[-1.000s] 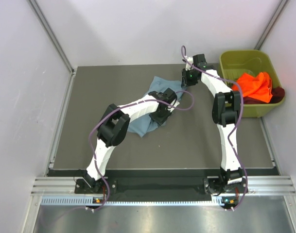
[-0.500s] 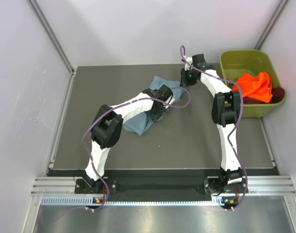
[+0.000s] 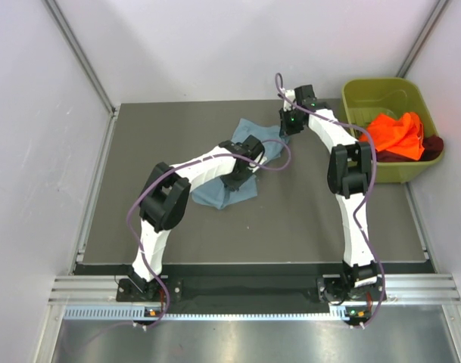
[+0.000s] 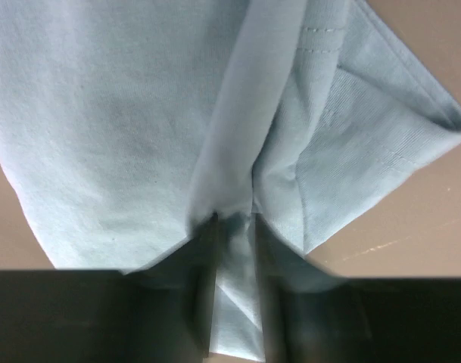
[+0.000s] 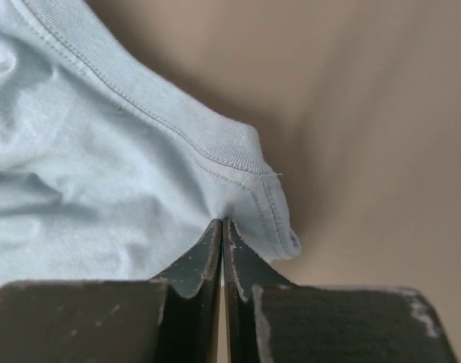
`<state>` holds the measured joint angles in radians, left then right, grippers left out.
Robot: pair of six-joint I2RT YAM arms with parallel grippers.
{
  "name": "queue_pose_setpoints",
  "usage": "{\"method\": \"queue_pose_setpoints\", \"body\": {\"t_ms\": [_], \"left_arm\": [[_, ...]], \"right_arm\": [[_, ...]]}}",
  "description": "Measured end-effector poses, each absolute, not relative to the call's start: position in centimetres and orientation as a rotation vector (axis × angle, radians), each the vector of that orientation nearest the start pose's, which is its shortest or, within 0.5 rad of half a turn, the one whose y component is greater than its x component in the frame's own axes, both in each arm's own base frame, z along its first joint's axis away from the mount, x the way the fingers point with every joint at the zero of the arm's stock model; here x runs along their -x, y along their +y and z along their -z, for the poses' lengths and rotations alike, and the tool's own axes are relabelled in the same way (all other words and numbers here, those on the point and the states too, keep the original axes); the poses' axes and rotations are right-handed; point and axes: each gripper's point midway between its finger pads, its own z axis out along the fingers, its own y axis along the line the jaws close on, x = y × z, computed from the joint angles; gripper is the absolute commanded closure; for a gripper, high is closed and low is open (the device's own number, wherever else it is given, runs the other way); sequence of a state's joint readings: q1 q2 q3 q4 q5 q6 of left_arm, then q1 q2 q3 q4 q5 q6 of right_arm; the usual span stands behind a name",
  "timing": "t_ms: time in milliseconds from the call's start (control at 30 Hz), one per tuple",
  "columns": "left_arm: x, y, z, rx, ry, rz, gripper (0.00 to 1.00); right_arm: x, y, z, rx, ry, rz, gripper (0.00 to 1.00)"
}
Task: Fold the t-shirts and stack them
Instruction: Flatten the tshirt out
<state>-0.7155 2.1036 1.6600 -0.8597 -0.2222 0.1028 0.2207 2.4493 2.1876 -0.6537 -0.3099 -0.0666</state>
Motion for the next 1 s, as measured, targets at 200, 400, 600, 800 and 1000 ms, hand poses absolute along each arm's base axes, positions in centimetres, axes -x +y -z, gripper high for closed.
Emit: {"method": "queue_pose_setpoints", "body": {"t_ms": [200, 400, 600, 800, 1000], "left_arm": [[-35.1, -24.5, -4.3, -1.082, 2.603, -0.177, 1.00], [-36.3, -24.4, -5.3, -1.072, 2.572, -0.185, 1.00], [-37.3, -23.7, -7.2, -1.034, 2.542, -0.178, 0.88], [-37.5, -23.5, -7.8, -1.032, 2.528, -0.183, 0.50], [-36.9, -24.0, -7.6, -1.042, 2.547, -0.130, 0.45]], "right_arm": [[-56.4, 18.2, -6.0, 0.506, 2.426, -0.450, 1.00], [-56.5, 18.3, -7.1, 0.508, 2.404, -0.447, 1.00], [-56.9, 18.4, -11.3, 0.507, 2.325, -0.441, 0.86], [-57.2, 18.0, -13.0, 0.511, 2.292, -0.409, 0.71], [-57.1, 17.7, -12.7, 0.506, 2.304, -0.391, 0.49]]}}
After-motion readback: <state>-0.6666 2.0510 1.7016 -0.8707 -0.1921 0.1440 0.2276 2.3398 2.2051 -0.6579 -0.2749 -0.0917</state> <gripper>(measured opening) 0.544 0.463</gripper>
